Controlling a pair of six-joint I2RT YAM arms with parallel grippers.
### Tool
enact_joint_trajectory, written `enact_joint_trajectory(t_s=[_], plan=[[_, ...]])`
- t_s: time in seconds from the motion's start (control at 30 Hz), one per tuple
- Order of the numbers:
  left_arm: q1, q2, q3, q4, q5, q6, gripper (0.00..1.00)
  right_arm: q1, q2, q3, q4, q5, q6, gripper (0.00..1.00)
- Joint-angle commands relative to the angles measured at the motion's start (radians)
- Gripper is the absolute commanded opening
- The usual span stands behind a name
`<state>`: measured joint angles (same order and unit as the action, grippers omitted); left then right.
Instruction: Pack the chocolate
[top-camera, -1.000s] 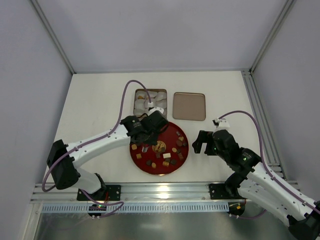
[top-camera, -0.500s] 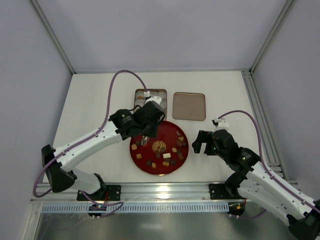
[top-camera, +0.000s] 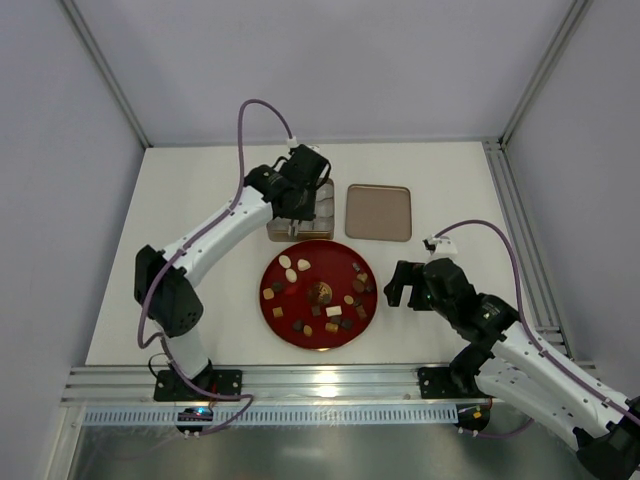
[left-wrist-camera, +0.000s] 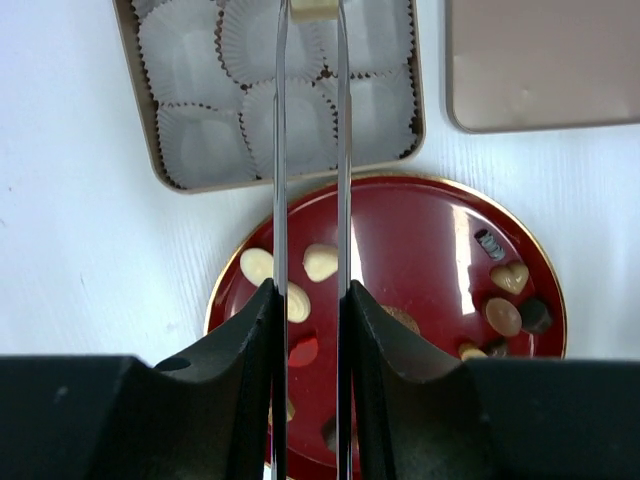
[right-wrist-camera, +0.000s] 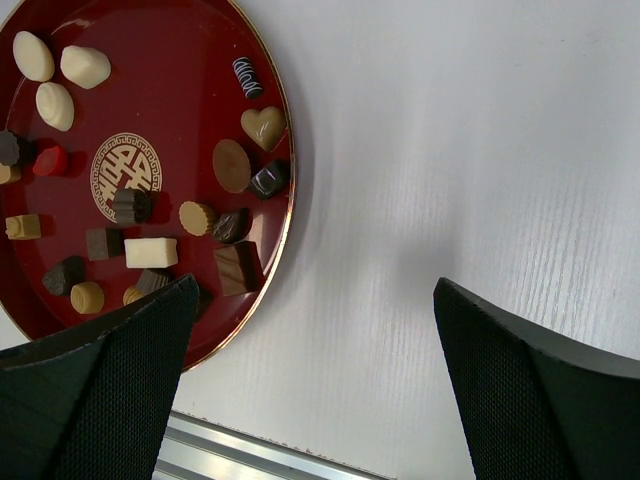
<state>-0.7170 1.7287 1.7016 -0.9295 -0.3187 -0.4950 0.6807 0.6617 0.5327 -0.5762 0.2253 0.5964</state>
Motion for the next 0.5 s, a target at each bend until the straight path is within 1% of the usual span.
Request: enact_joint_trajectory(t_s=[0.0,0.07,0.23,0.47], plan=[[0.034,0.058,0.099,0.055,0.03,0.059,0.31,0.0,0.003,0.035,0.013,0.013,-0.007,1.0],[0.044,0.109,0.142,0.055,0.049,0.071,0.31,-0.001,0.004,0.035,0.007,0.016,-0.006,1.0],[0.051,0.199,0.223,0.032,0.038,0.09,0.31,0.0,0.004,0.033,0.009,0.013,-0.003,1.0],[0.053,0.281,0.27,0.024,0.036,0.098,0.31,-0.001,0.003,0.027,0.01,0.012,0.0,1.0]])
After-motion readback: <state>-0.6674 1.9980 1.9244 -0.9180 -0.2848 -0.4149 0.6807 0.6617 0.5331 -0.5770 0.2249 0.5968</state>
